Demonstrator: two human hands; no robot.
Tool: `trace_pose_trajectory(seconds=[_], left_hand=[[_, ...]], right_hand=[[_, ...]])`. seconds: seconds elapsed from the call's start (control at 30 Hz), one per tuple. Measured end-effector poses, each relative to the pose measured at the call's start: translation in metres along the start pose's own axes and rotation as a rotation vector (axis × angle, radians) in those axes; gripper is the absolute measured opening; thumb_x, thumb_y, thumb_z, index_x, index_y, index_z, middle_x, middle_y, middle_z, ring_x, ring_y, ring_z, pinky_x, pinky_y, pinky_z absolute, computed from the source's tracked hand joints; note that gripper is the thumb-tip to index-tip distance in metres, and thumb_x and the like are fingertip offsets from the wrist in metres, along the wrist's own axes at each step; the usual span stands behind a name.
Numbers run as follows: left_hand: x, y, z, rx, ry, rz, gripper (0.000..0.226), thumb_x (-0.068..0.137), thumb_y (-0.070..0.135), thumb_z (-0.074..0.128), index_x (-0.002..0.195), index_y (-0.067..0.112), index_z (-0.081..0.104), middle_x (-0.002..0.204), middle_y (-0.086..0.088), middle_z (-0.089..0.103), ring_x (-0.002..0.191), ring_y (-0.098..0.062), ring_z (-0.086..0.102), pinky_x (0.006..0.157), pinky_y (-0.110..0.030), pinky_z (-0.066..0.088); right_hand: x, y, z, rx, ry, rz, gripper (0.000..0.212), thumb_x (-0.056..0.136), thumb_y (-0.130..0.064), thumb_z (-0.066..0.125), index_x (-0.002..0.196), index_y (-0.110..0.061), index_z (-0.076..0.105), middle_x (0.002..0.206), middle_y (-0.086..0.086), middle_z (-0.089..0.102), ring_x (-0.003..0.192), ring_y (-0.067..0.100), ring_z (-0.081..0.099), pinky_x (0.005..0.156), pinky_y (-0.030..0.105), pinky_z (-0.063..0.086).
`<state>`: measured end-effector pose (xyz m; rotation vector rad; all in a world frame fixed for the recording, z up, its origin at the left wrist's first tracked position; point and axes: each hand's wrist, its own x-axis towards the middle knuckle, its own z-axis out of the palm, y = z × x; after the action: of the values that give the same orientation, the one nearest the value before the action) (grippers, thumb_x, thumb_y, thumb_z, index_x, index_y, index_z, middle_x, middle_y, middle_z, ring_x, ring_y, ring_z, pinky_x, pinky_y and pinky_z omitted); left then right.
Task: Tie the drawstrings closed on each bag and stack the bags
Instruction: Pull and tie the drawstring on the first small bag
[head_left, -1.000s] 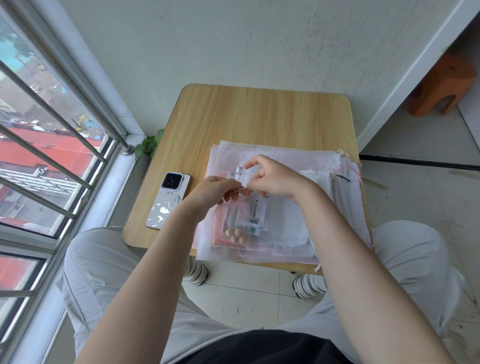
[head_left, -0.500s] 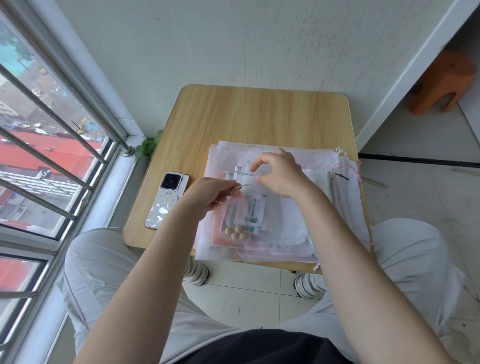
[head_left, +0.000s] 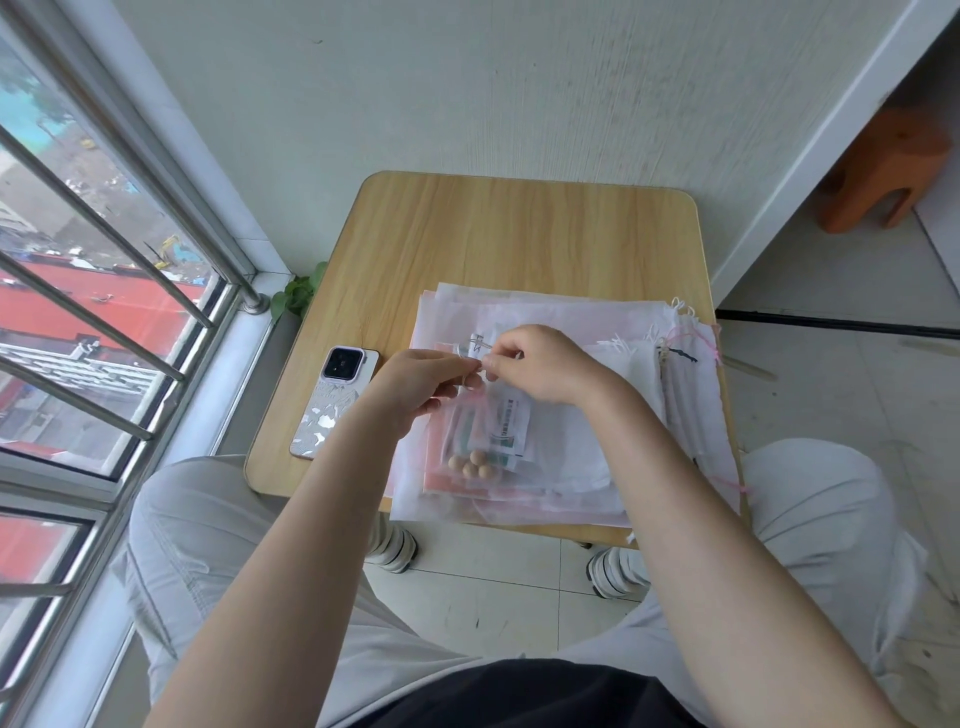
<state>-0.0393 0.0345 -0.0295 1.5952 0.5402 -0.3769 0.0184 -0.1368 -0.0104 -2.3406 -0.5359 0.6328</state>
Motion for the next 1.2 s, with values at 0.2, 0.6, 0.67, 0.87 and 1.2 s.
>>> trace_pose_trajectory(seconds=[0.2,0.6,0.67,0.87,1.2], left_hand=[[0.003,-0.001,0.0,-0.024,0.029,-0.004,0.017,0.084,0.019,0.073,0.093,0.005,0.077,0.077,-0.001,0.069,0.066,-0.011,0.051,0.066,-0.026,0.039],[0.0,0.001,0.001,0.026,-0.014,0.017,0.022,0.079,0.008,0.075,0.101,0.004,0.075,0.076,0.01,0.069,0.071,-0.011,0.049,0.068,-0.024,0.036],[-0.001,0.002,0.001,0.064,-0.003,0.054,0.015,0.079,0.01,0.075,0.093,0.014,0.076,0.081,0.003,0.069,0.076,-0.011,0.054,0.07,-0.025,0.038],[-0.004,-0.002,0.005,0.051,0.007,0.178,0.017,0.08,-0.002,0.072,0.095,0.005,0.071,0.08,-0.01,0.074,0.079,-0.019,0.066,0.09,-0.037,0.053],[-0.005,-0.014,0.015,0.043,0.251,0.371,0.016,0.078,-0.002,0.075,0.076,0.014,0.07,0.079,-0.009,0.073,0.071,-0.017,0.068,0.073,-0.031,0.057]], right_hand=[[-0.003,-0.003,0.004,0.024,-0.106,0.006,0.022,0.092,-0.034,0.06,0.075,-0.022,0.068,0.072,-0.007,0.056,0.069,0.013,0.05,0.064,0.028,0.039],[-0.001,0.001,0.003,0.073,-0.061,0.06,0.02,0.085,-0.024,0.06,0.077,-0.014,0.075,0.065,-0.004,0.052,0.06,0.013,0.044,0.056,0.025,0.035],[0.002,0.005,0.002,0.155,0.027,0.09,0.018,0.086,-0.013,0.055,0.085,-0.014,0.073,0.074,-0.006,0.063,0.065,0.01,0.053,0.06,0.023,0.04],[0.007,0.006,0.013,0.395,0.031,0.136,0.017,0.089,-0.003,0.056,0.097,-0.013,0.067,0.085,0.004,0.075,0.073,0.011,0.061,0.066,0.022,0.047],[0.006,0.007,0.012,0.499,-0.031,0.169,0.004,0.089,-0.013,0.068,0.087,-0.015,0.071,0.072,-0.003,0.071,0.053,-0.005,0.054,0.057,0.017,0.038]])
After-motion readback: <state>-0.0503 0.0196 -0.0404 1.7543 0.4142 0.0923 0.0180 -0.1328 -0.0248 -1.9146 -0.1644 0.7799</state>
